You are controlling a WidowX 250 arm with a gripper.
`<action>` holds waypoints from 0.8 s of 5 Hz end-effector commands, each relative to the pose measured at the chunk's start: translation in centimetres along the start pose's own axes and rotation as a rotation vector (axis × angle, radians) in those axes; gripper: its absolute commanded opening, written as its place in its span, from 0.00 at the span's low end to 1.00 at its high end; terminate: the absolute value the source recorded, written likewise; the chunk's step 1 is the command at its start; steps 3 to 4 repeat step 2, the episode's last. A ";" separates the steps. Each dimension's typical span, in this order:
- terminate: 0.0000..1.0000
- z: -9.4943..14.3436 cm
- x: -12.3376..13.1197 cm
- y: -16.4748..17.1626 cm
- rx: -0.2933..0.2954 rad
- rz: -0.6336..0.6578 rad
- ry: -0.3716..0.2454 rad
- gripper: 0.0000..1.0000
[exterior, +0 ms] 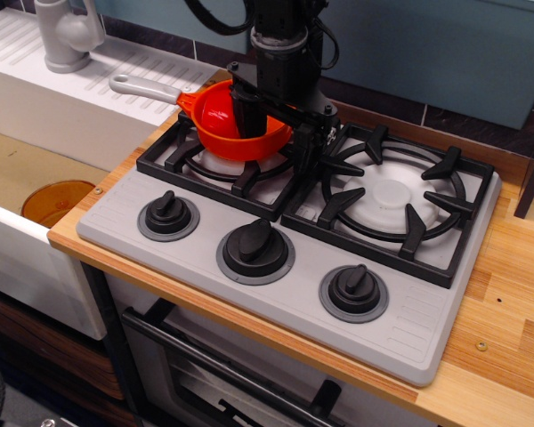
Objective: End effector transition from object to pot or pan
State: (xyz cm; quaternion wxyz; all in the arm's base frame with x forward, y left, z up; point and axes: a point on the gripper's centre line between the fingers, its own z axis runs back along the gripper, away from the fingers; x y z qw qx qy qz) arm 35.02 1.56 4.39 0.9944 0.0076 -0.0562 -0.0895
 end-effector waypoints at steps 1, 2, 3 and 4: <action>0.00 1.1 0.6 0.3 0.008 0.004 -0.038 1.00; 1.00 1.1 0.6 0.3 0.008 0.004 -0.038 1.00; 1.00 1.1 0.6 0.3 0.008 0.004 -0.038 1.00; 1.00 1.1 0.6 0.3 0.008 0.004 -0.038 1.00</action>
